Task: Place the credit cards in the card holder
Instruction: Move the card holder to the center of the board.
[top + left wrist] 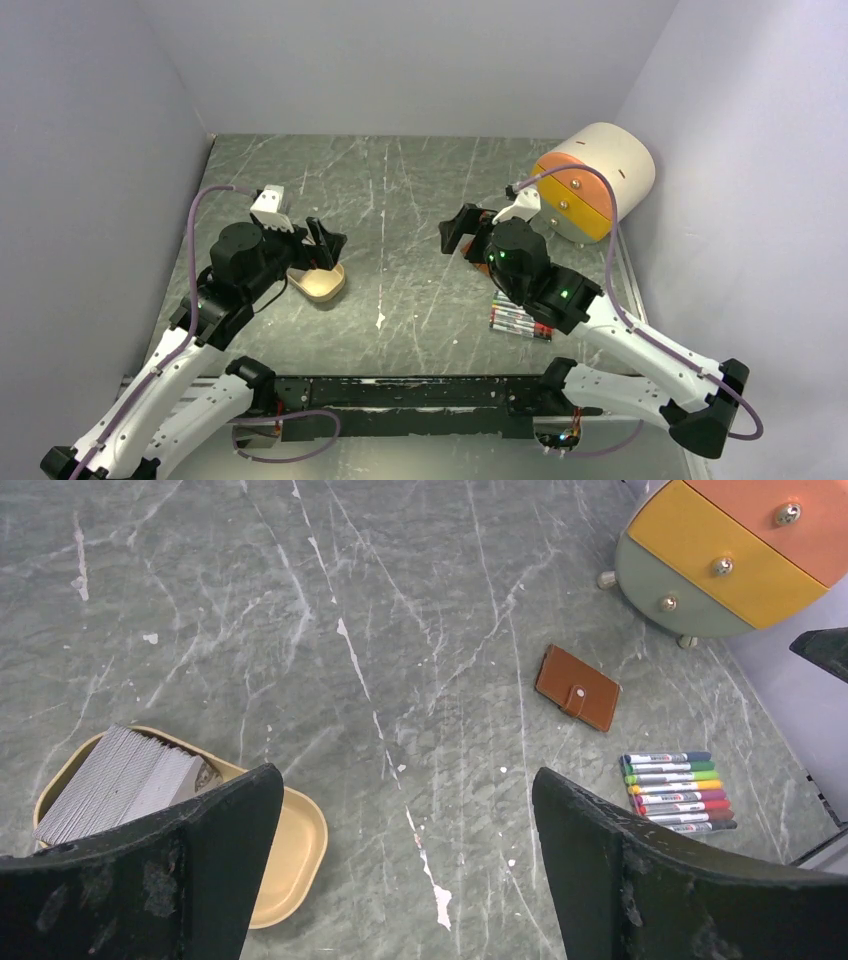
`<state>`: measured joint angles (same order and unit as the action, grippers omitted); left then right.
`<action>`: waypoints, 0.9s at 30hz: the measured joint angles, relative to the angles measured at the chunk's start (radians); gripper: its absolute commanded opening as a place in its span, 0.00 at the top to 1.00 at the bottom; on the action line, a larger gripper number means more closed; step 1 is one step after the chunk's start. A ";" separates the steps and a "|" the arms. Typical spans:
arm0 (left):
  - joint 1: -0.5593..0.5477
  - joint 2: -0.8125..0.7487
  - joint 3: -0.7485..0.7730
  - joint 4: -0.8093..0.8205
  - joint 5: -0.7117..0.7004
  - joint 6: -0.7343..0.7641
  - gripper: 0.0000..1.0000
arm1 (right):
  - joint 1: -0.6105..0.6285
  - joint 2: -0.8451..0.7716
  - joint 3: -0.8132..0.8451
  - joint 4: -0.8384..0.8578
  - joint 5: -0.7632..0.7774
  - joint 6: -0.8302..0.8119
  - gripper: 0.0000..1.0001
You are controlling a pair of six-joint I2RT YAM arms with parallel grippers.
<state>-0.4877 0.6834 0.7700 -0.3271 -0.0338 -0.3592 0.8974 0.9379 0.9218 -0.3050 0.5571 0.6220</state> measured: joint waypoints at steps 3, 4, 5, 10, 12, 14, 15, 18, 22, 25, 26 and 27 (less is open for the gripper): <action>0.000 0.000 0.000 0.000 0.000 0.000 0.00 | 0.000 -0.005 0.000 0.000 0.003 0.003 0.00; 0.000 -0.001 0.000 0.000 0.000 0.000 0.01 | 0.000 -0.005 0.000 0.000 0.005 0.004 0.00; 0.000 -0.001 0.000 0.000 0.000 0.000 0.00 | 0.000 -0.005 0.000 0.000 0.005 0.003 0.00; 0.000 -0.001 0.000 0.000 0.000 0.000 0.01 | 0.000 -0.005 0.000 0.001 0.004 0.004 0.00; 0.000 -0.001 0.000 0.000 0.000 0.000 0.00 | 0.000 -0.005 -0.001 0.002 0.004 0.003 0.00; 0.000 -0.001 0.000 0.000 0.000 0.000 0.00 | 0.000 -0.005 -0.008 0.011 0.004 0.003 0.00; 0.000 -0.001 0.000 0.000 0.000 0.000 0.00 | 0.000 -0.004 -0.013 0.016 0.005 0.003 0.00; 0.000 -0.001 0.000 0.000 0.000 0.000 0.00 | 0.000 0.011 -0.024 0.031 0.014 -0.002 0.00; 0.000 -0.001 0.000 0.000 0.000 0.000 0.00 | 0.000 0.076 -0.024 0.053 0.038 -0.021 0.00; 0.000 -0.005 0.000 -0.001 -0.003 0.000 0.00 | -0.001 0.142 -0.019 0.052 0.050 -0.060 0.00; 0.000 -0.008 0.000 -0.001 -0.005 0.000 0.01 | -0.001 0.165 -0.016 0.054 0.049 -0.077 0.00; 0.000 -0.012 0.000 -0.001 -0.007 0.000 0.00 | -0.001 0.182 -0.013 0.054 0.049 -0.090 0.00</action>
<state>-0.4881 0.6716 0.7700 -0.3283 -0.0410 -0.3592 0.8963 1.1198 0.9089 -0.2512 0.6060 0.5320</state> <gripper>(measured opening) 0.996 0.994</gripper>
